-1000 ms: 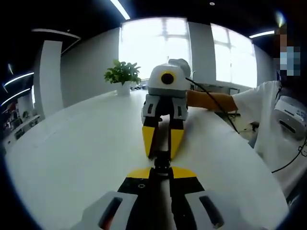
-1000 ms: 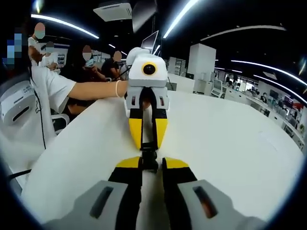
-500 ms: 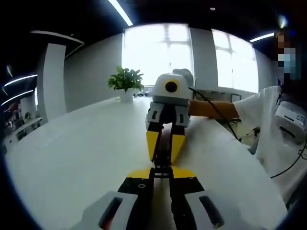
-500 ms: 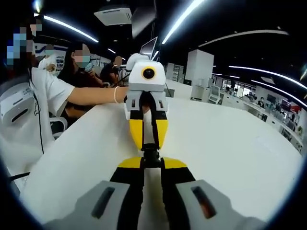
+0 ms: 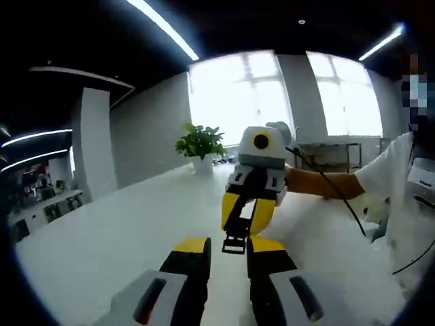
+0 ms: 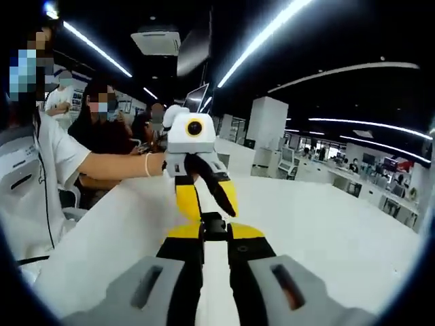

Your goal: Snap the two parts of the plastic buckle together until the buckle closes and remains connected.

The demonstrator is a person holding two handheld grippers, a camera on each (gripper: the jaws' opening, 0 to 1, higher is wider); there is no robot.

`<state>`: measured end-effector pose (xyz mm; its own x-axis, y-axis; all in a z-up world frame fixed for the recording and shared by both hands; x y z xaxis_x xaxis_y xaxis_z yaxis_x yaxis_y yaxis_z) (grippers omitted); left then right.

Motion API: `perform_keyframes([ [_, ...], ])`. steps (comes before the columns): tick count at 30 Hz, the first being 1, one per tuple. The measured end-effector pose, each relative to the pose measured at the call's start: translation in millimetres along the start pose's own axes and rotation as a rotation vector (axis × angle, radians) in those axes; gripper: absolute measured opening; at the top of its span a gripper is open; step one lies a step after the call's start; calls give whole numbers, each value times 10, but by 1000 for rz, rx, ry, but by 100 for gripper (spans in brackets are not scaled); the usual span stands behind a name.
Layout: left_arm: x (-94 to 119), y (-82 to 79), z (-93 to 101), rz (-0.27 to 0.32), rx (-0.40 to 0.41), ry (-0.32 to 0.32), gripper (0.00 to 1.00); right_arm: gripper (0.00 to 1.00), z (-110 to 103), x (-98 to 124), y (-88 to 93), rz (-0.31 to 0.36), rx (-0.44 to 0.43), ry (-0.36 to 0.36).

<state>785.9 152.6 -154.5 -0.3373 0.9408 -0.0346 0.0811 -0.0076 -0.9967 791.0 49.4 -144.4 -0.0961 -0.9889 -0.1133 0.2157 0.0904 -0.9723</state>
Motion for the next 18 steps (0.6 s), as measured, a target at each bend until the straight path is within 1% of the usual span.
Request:
perform_keyframes([
  [1, -7, -34, -5, 14, 0, -1, 21, 12, 17, 0, -59, 20, 1, 4],
  [2, -4, -92, -35, 39, -10, -16, 24, 12, 49, 0, -117, 37, 11, 23],
  [4, 3, -203, -60, 119, 14, -38, 27, 12, 55, -13, -197, 51, 10, 26],
  [5, 25, -231, -60, 134, 16, -35, 26, 12, 60, -29, -246, 71, 12, 30],
  [6, 41, -268, -75, 160, 13, -39, 24, 12, 65, -36, -275, 75, 12, 33],
  [8, 76, -350, -101, 247, 28, -55, 23, 12, 81, -59, -296, 79, 17, 42],
  [9, 100, -386, -111, 297, 61, -52, 23, 12, 92, -63, -299, 84, 15, 49],
  [10, 124, -391, -125, 325, 98, -52, 23, 12, 106, -81, -311, 113, -11, 65],
  [12, 174, -378, -168, 364, 126, -61, 23, 12, 114, -104, -316, 146, -41, 80],
  [13, 189, -371, -186, 374, 133, -70, 23, 12, 117, -119, -311, 158, -55, 83],
  [14, 200, -355, -203, 391, 142, -81, 23, 12, 126, -136, -297, 163, -67, 88],
  [15, 217, -343, -219, 409, 154, -88, 23, 12, 157, -154, -271, 166, -95, 109],
  [16, 225, -335, -234, 441, 168, -97, 23, 12, 183, -168, -238, 165, -109, 121],
  [17, 240, -318, -262, 468, 192, -112, 23, 12, 215, -182, -211, 179, -128, 131],
  [18, 241, -290, -293, 471, 216, -134, 21, 12, 255, -196, -180, 218, -183, 157],
])
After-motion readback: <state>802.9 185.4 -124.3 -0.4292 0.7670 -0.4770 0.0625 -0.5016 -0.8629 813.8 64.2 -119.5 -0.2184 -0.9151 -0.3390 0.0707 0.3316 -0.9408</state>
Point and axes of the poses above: the point that each gripper's makers call its tool centre point, and the gripper's own axes: x roughly backward along the fingers, z roughly to its right, y roughly out of its underside, the point moved 5 cm from there along x, roughly backward along the fingers, and after that the axes turned 11 degrees about z, right-handed, at the moved point
